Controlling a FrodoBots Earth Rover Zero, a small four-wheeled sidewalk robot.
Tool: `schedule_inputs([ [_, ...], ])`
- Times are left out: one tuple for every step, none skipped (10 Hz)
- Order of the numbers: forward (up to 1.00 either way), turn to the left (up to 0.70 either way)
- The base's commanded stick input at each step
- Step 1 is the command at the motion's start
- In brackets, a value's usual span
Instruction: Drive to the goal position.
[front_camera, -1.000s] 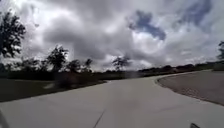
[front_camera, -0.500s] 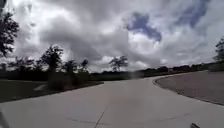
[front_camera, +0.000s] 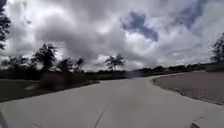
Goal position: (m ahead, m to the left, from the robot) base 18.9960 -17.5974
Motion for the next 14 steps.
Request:
schedule_inputs([
  [0.69, -0.11],
  [0.69, -0.11],
  [0.69, -0.09],
  [0.69, 0.01],
  [0.69, 0.01],
  [0.69, 0.01],
  [0.69, 0.01],
  [0.69, 0.01],
  [0.69, 0.01],
  [0.69, 0.01],
  [0.69, 0.01],
  [0.69, 0.01],
  [0.69, 0.01],
  [0.69, 0.01],
])
